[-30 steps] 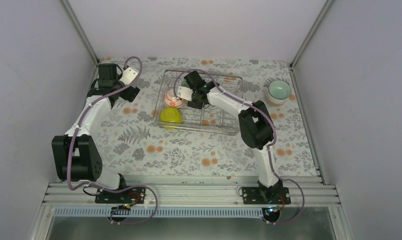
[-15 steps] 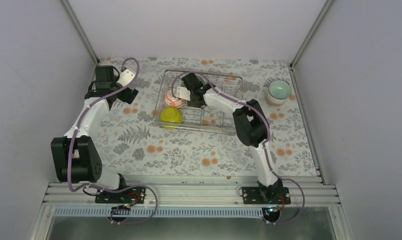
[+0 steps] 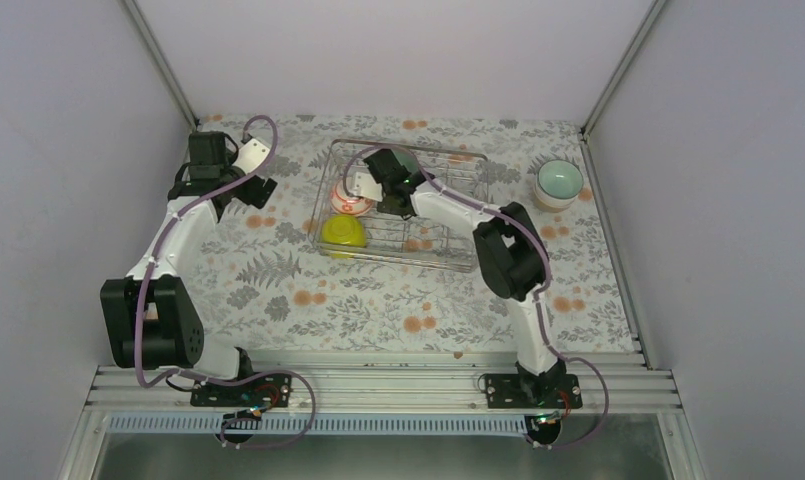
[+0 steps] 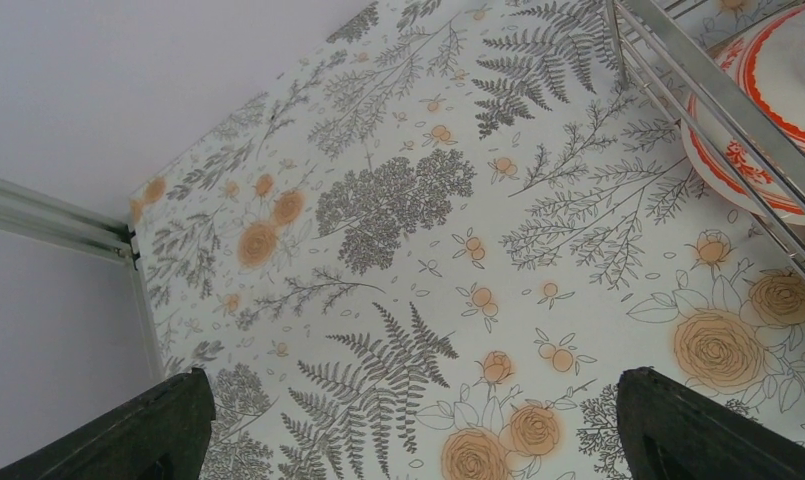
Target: Unload the bowls from the dish rack
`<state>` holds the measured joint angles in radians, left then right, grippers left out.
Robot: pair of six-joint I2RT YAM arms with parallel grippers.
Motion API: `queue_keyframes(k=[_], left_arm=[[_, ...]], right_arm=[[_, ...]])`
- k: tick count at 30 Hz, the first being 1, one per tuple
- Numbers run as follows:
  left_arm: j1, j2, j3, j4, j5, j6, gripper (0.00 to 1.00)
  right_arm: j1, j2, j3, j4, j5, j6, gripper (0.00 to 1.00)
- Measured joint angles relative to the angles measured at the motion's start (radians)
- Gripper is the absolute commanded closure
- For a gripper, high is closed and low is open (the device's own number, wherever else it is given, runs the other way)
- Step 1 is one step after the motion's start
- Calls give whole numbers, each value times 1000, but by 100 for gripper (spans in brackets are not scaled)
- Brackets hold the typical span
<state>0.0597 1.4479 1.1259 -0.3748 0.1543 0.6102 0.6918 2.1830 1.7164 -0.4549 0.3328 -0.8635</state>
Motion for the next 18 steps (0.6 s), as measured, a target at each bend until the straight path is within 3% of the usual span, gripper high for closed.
queue_keyframes(k=[13,18], left_arm=[[0,0,18,-16,16,-17,0],[0,0,32,-25,26,-24,0]], right_arm=[[-31,-411,-5,-76,-45,55,96],[-194,-462,73,-140,-79,98,96]])
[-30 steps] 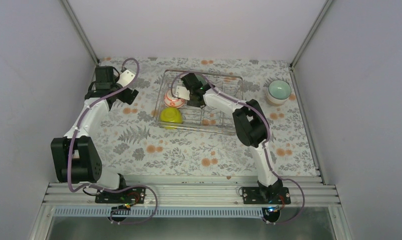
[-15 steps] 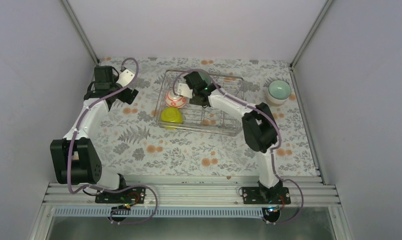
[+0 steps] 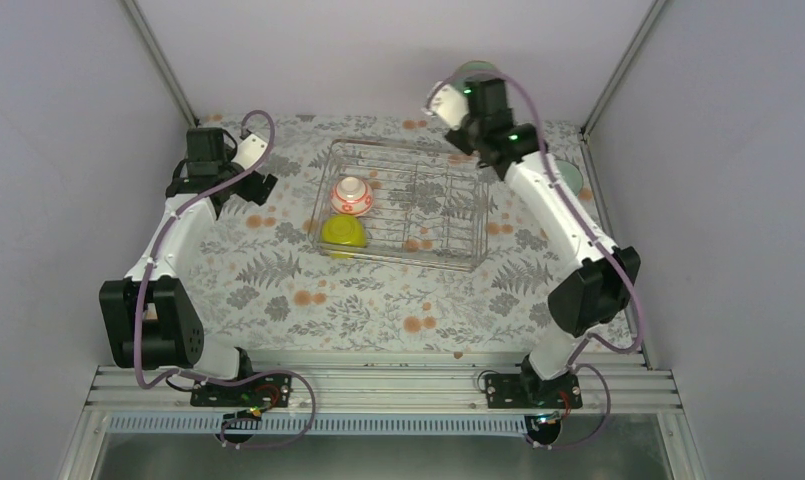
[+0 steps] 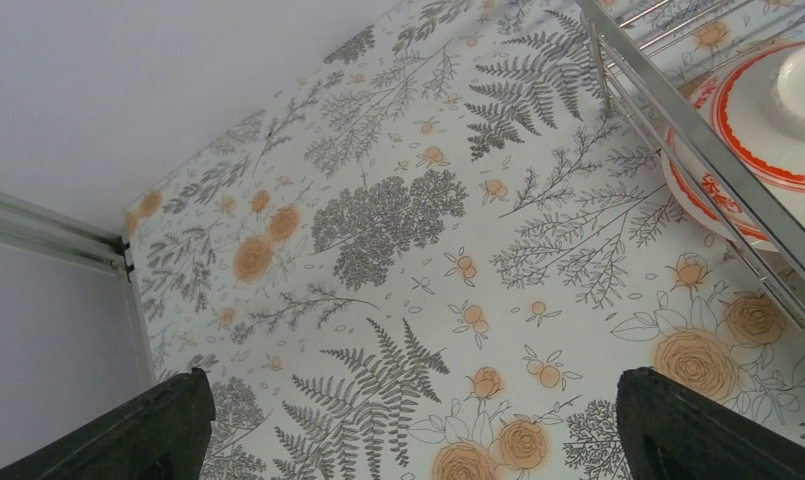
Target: Unload the bowls from the dish rack
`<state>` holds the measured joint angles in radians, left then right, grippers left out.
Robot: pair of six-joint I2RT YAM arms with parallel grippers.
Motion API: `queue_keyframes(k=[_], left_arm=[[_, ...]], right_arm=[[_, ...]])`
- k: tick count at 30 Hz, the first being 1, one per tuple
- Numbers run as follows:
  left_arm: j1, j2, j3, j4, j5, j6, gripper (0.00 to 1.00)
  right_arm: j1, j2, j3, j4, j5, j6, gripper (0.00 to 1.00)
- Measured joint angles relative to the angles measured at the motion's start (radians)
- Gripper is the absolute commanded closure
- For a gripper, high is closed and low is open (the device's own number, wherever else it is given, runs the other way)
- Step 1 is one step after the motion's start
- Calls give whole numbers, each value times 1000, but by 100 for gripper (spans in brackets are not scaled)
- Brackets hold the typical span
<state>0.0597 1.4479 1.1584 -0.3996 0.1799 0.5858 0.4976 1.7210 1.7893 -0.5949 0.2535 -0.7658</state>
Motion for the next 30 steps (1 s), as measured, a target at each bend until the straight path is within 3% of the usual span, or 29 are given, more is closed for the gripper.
queue_keyframes(k=[6,15,30], left_arm=[[0,0,3,-7,13,0,0],[0,0,2,-7,31,0,0],[0,-48,-76,1,37,2,0]], right_arm=[[-257,-17,-38,-123,-40,40,96],[-515,-31,-143,-216,-152,42,96],[-606,83,-249,-158,-198,34,96]])
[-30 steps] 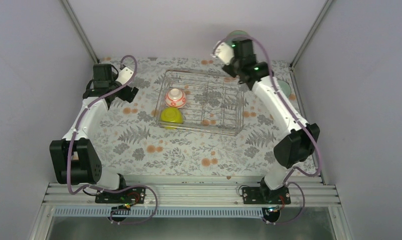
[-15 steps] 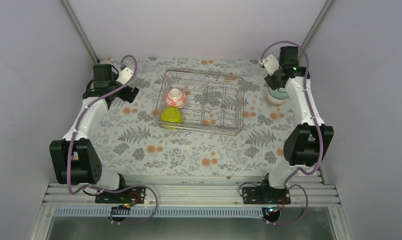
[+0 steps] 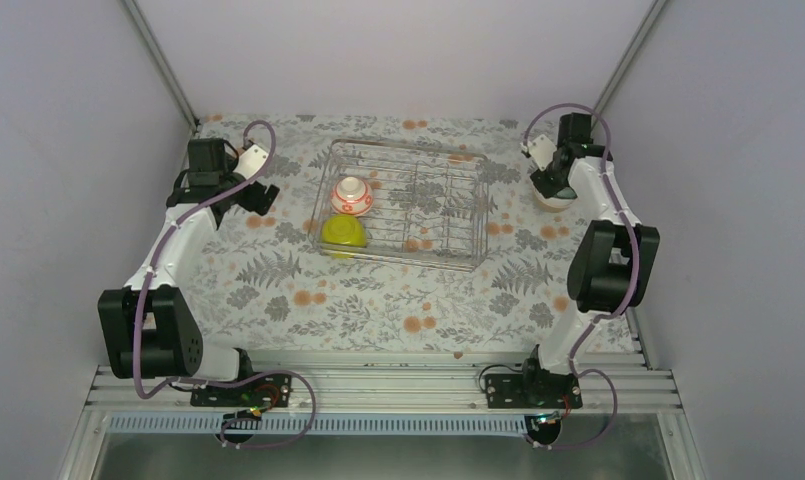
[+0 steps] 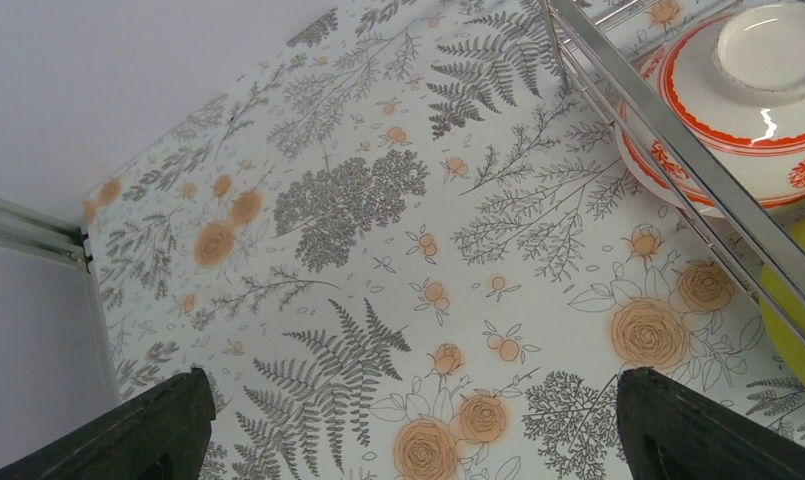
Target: Unload the bowls from the dish rack
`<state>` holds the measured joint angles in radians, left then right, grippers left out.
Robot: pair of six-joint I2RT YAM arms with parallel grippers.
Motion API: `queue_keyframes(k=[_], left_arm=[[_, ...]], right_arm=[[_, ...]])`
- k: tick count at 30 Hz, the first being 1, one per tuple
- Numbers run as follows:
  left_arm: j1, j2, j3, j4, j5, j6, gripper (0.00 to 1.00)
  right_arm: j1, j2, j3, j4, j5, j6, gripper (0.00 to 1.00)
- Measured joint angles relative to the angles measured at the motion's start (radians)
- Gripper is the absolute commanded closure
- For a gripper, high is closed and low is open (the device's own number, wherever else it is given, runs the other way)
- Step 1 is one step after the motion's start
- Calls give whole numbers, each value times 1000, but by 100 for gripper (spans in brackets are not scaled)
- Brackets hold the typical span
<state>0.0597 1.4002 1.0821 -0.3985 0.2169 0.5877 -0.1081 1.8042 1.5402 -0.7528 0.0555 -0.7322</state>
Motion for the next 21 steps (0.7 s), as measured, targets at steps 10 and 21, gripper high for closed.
queue_keyframes(k=[10,21], left_arm=[[0,-5,-30,5,0,3,0],[0,-5,-36,8,1,3,0]], right_arm=[[-25,79,-9,30,0,-2,96],[-25,83,-9,29,1,-8,86]])
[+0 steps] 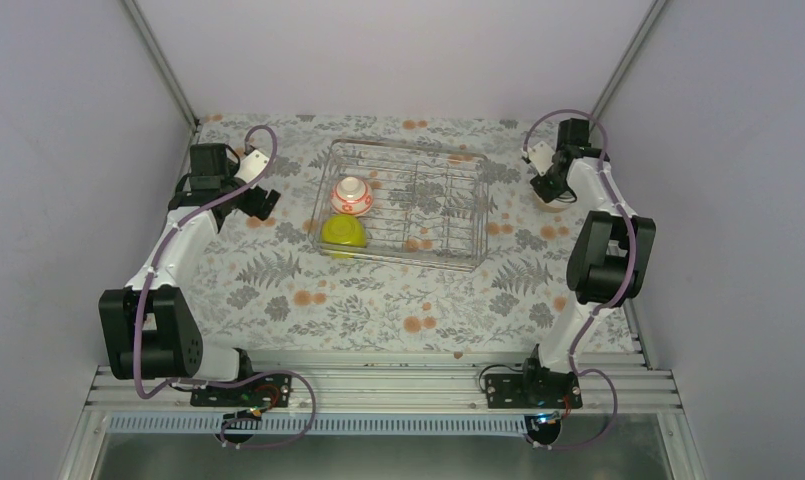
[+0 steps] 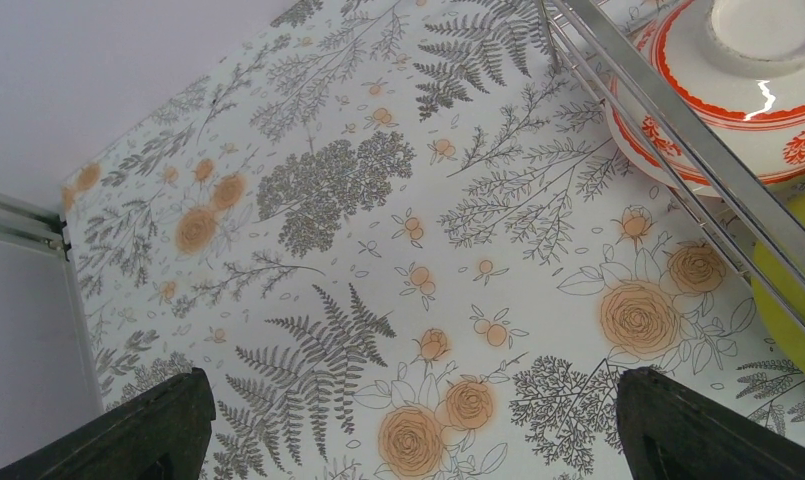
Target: Unload the bowls from the dish rack
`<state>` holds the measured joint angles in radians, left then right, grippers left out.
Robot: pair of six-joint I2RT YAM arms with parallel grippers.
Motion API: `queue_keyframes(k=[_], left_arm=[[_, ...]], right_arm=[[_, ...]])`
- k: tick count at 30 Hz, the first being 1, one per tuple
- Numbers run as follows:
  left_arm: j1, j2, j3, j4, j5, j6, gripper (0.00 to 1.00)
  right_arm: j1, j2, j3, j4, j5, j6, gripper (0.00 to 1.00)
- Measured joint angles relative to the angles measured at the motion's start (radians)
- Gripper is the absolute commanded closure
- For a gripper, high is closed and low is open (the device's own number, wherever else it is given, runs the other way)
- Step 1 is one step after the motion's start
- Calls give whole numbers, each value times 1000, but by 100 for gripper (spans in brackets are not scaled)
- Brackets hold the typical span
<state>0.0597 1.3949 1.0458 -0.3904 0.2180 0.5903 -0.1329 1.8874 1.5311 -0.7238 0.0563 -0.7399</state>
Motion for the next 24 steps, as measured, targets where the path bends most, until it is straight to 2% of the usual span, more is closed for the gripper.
queue_keyframes(k=[4,5,10,18,21,24], left_arm=[[0,0,0,0,0,0,0],[0,0,0,0,0,0,0],[0,0,0,0,1,0,0],[0,0,3,-1,6,-5,0],[0,0,5,-1,15,-10,0],[0,0,7,-2,21,-21,0]], right_arm=[[0,-2,0,3,0,-1,59],[0,-3,1,2,-1,1,55],[0,-40,1,-8,-16,3,53],[17,-194,26,-43,-50,19,52],[75,-232,54,-78,-54,40,50],[204,-244,106,-128,-64,73,50]])
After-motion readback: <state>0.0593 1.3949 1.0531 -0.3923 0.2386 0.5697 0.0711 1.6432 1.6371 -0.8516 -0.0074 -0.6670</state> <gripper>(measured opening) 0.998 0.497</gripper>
